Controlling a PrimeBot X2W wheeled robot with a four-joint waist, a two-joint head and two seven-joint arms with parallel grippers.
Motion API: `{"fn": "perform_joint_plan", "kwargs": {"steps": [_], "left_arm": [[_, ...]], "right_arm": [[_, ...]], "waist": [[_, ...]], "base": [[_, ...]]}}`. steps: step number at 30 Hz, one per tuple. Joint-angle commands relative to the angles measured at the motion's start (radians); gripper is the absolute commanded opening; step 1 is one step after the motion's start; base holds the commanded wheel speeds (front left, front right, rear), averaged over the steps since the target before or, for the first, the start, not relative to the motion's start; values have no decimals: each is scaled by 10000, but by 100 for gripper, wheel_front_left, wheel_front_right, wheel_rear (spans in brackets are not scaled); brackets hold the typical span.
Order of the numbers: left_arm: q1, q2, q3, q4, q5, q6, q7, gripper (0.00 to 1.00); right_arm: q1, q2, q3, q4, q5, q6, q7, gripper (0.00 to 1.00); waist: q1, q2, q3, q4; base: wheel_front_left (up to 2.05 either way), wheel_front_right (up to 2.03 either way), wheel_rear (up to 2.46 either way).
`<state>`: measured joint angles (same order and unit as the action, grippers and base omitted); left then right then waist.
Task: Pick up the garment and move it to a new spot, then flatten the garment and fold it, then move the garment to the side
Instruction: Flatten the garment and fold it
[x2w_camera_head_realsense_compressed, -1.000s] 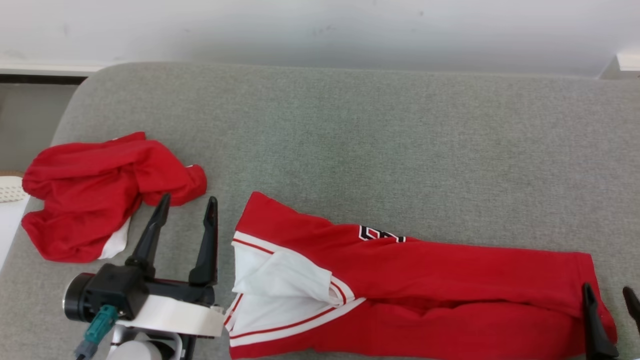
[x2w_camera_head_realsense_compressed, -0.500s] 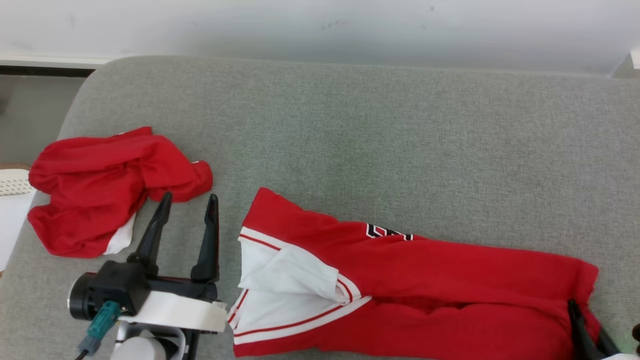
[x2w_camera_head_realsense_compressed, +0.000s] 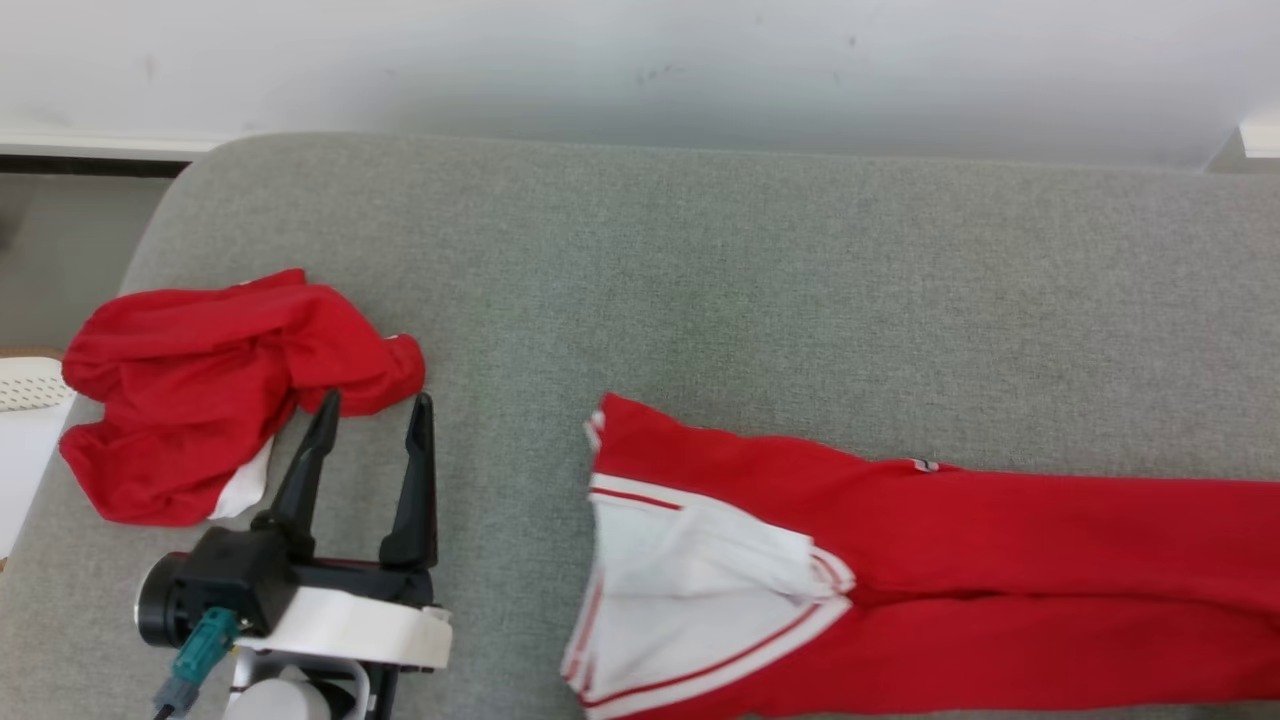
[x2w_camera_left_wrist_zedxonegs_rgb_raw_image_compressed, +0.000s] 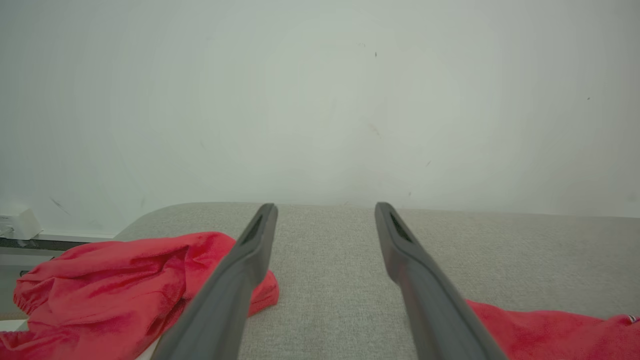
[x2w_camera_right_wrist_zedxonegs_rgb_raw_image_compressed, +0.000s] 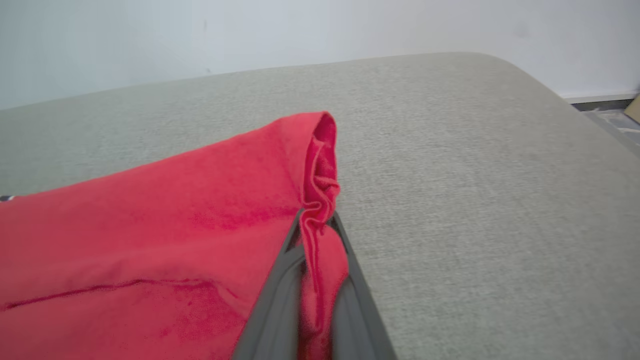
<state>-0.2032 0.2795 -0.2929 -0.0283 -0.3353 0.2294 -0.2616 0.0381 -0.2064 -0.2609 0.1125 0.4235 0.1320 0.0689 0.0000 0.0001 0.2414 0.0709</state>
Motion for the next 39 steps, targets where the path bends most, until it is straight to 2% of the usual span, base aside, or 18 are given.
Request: {"fn": "perform_joint_plan", "kwargs": {"steps": [1, 5, 9, 12, 16, 21, 26, 28, 33, 34, 35, 36, 39], "left_arm": [[138, -2, 70, 34, 31, -14, -39, 100], [306, 10, 117, 69, 5, -44, -32, 100], [449, 49, 127, 39, -19, -47, -33, 100], [501, 80, 100, 37, -64, -82, -27, 100], [434, 106, 72, 63, -129, -113, 48, 100], [223, 55, -51, 112, -135, -161, 112, 100], [31, -94, -197, 281, -169, -206, 99, 100], [-43, -159, -252, 352, -179, -241, 81, 100], [-230, -320, -312, 547, -190, -318, 38, 100], [-226, -343, -310, 585, -200, -324, 40, 100], [-227, -362, -306, 623, -205, -327, 26, 100], [-238, -389, -293, 651, -206, -339, 12, 100], [-255, -451, -229, 727, -202, -357, -16, 100]], "right_arm": [[90, -205, -503, -116, -82, -26, 189, 0], [64, -317, -584, -523, -252, -26, 573, 0], [-189, 149, -24, -1501, -551, -25, 1241, 0], [-359, 638, 906, -2244, -836, -23, 1929, 0], [-812, 1139, 2743, -2697, -589, -23, 2434, 0], [-1614, 1503, 5045, -1997, 342, -23, 2174, 0], [-2339, 1539, 7017, -835, 1349, -23, 1341, 0], [-2607, 1538, 7553, -347, 1589, -23, 976, 0], [-3232, 1544, 8141, 899, 1957, -22, 34, 0], [-3350, 1545, 8259, 1115, 2027, -22, -106, 32], [-3463, 1547, 8375, 1284, 2113, -22, -227, 88], [-3577, 1549, 8503, 1389, 2201, -22, -390, 100], [-3900, 1544, 8820, 1439, 2422, -23, -1005, 100]], "waist": [[0, -1, -95, -37], [0, -1, -315, -105], [0, -1, -510, -212], [0, -1, -617, -273], [0, -1, -622, -283], [0, -1, -499, -53], [0, -1, -341, 383], [0, -1, -255, 564], [0, -1, -35, 861], [0, -1, -7, 881], [0, -1, 21, 891], [0, -1, 48, 891], [0, -1, 105, 835]], "base": [[0, 0, 0], [0, 0, 0], [0, 0, 0], [0, 0, 0], [0, 0, 0], [0, 0, 0], [0, 0, 0], [0, 0, 0], [0, 0, 0], [0, 0, 0], [0, 0, 0], [0, 0, 0], [0, 0, 0]]}}
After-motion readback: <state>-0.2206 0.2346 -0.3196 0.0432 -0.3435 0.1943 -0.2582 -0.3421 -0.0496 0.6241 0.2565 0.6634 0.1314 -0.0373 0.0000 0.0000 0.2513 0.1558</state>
